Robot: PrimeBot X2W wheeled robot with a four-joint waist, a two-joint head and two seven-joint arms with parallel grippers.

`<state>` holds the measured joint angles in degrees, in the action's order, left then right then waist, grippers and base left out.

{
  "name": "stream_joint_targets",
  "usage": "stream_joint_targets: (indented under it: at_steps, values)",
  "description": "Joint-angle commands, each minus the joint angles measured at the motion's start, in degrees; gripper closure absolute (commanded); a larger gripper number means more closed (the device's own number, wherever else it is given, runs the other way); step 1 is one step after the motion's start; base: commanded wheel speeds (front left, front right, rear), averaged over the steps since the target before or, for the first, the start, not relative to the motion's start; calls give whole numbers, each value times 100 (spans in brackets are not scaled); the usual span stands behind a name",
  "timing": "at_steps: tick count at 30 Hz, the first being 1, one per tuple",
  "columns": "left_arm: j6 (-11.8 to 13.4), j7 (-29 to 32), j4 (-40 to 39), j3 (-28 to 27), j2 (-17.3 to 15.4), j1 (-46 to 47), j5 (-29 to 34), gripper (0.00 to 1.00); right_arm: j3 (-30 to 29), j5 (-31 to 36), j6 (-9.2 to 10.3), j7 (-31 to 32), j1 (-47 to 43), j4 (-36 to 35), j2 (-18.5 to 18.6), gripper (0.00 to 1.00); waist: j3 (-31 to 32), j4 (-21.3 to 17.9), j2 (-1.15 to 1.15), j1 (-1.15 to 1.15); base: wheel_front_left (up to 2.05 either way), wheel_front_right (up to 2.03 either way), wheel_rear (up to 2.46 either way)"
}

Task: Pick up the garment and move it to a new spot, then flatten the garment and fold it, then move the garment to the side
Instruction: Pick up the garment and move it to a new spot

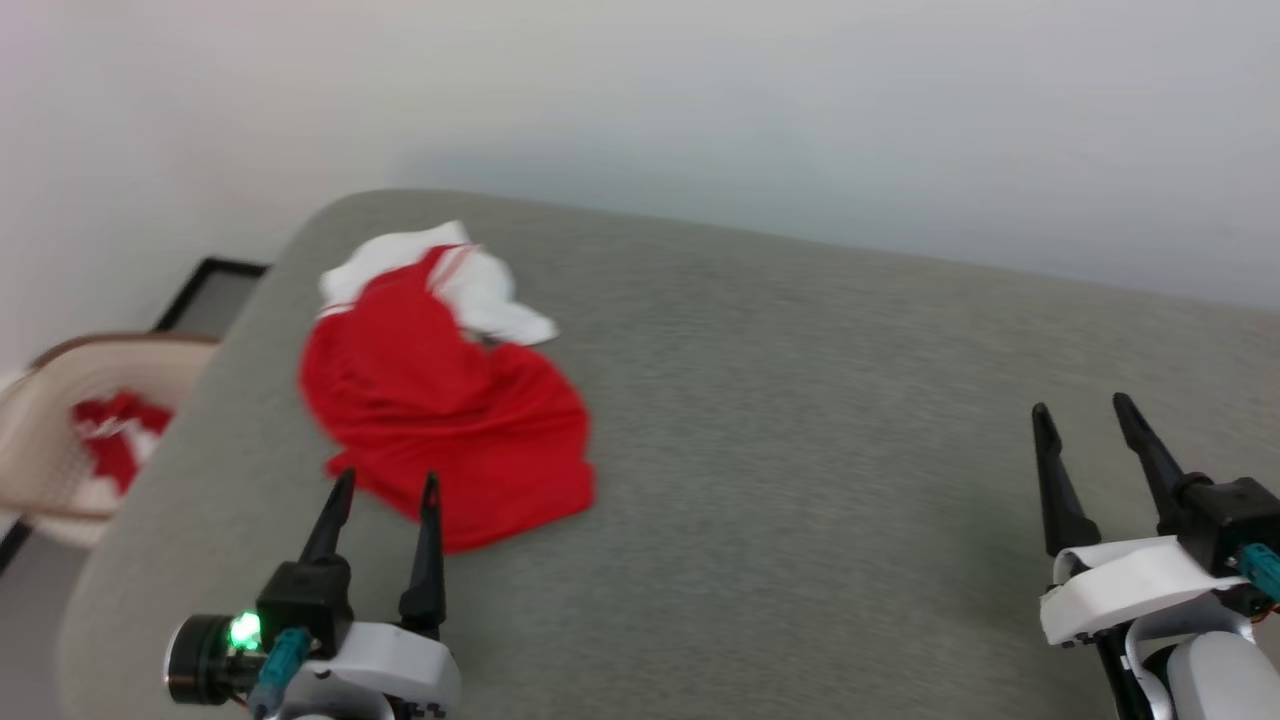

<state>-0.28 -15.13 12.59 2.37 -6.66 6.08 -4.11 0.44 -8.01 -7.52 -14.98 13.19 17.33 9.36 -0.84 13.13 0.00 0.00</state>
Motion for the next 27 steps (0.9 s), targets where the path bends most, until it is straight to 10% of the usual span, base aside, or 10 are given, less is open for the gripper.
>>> stream_joint_targets:
  at_steps: [1, 8, 27]
  values:
    - [21, -2, 26, -26, 10, -16, 18, 0, 31, 5, 7, -27, -36, -1, -2, 0, -1, 733, 0, 0, 0, 0, 0]
    - [82, -2, -25, -187, 142, -170, -21, 0, 263, 5, 7, -19, 19, 5, -25, 0, -53, 1625, 0, 0, 0, 0, 0]
    - [466, -2, -1048, -780, 371, -1016, -418, 0, 1884, -516, 7, -17, 998, 479, 130, 0, -332, 1819, 0, 0, 0, 0, 0]
